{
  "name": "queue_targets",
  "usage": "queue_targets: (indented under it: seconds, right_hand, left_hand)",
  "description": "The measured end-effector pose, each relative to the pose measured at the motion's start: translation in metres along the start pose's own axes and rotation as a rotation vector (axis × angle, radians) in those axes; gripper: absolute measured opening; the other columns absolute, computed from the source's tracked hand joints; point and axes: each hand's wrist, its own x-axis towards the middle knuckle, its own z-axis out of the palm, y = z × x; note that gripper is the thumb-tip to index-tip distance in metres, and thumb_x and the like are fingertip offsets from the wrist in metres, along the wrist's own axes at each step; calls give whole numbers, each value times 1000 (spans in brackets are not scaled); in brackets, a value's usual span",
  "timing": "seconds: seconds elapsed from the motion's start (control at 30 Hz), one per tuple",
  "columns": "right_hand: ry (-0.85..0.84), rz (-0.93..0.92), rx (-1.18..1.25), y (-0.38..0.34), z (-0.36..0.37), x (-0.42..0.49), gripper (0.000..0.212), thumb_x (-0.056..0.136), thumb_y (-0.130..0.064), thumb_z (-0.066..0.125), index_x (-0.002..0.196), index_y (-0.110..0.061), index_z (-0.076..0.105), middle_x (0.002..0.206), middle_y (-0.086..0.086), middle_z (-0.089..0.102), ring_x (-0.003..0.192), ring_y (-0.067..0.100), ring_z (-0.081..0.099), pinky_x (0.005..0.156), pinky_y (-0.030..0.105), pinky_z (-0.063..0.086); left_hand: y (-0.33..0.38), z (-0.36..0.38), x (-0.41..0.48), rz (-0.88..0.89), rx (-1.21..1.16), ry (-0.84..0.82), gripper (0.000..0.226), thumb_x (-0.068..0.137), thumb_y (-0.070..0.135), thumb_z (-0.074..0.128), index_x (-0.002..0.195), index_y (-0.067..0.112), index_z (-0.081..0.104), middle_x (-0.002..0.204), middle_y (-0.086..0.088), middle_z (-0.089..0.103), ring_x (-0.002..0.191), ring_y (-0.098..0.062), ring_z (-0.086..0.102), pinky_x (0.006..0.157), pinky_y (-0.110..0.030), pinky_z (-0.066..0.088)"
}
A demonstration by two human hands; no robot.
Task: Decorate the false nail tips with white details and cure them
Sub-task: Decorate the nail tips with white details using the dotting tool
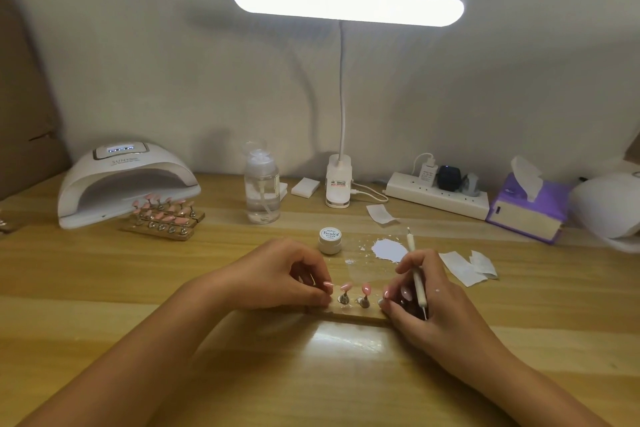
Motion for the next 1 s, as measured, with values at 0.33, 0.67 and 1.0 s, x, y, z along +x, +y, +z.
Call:
queue_targets:
  seconds: [0.33, 0.67, 1.0]
  right_hand:
    - [-2, 3, 10, -1, 0, 0, 40, 88, -16, 74, 105, -30, 40, 95, -25, 63, 89, 8, 61, 74, 20, 48]
    - [-5, 0, 4, -2, 0, 0, 40, 88, -15, 73, 105, -29, 40, 94, -24, 62, 90, 8, 61, 76, 23, 49]
    - [-15, 14, 13, -5, -2, 0, 41, 88, -17, 73, 106, -30, 39, 97, -28, 60, 92, 5, 62, 79, 25, 51]
  left_hand:
    - [-2, -2, -1, -37, -54, -24, 14, 81, 27, 80, 83, 39, 73, 78, 26, 71, 72, 4, 64, 65, -14, 48]
    - [-1, -1, -1, -72, -69, -42, 13, 81, 23, 80, 88, 31, 73, 81, 19, 73, 80, -3, 70, 70, -15, 50]
    - [4, 1, -1, -16, -25, -24, 11, 82, 25, 79, 86, 33, 73, 86, 20, 70, 75, 2, 62, 69, -16, 49]
